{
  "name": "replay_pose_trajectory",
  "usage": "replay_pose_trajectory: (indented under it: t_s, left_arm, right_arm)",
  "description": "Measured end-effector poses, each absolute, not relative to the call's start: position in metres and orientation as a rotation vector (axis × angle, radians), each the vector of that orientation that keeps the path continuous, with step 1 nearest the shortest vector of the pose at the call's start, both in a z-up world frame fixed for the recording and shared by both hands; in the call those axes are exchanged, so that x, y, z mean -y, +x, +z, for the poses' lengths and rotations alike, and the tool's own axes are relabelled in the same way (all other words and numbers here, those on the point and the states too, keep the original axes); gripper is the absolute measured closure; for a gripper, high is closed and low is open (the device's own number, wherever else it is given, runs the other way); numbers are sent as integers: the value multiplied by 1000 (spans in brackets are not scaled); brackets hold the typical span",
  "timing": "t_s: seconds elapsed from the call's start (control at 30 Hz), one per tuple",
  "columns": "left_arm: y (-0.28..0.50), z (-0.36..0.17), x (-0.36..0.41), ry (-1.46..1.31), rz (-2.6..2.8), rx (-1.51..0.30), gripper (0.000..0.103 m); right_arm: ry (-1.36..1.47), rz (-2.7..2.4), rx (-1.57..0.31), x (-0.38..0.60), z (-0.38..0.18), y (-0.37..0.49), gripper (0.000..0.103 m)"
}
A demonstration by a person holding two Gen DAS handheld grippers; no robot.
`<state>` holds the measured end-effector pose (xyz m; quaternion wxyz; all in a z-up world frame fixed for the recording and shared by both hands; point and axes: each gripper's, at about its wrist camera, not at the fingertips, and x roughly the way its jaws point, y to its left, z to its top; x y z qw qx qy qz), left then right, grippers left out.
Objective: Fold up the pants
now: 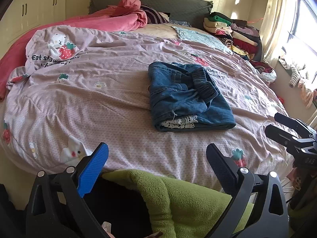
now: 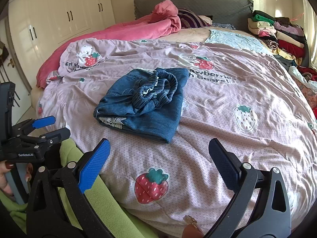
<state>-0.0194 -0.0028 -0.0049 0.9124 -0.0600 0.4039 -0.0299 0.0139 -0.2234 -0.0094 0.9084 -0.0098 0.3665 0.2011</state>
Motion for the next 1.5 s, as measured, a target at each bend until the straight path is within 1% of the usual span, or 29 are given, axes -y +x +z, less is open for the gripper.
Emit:
replay_pose_trajectory:
  t_s: [1.5]
  left_arm:
    - [-22,0,2,-115,-53,-831,5]
  right_arm:
    - [-21,402,-756,229,-6,16,9]
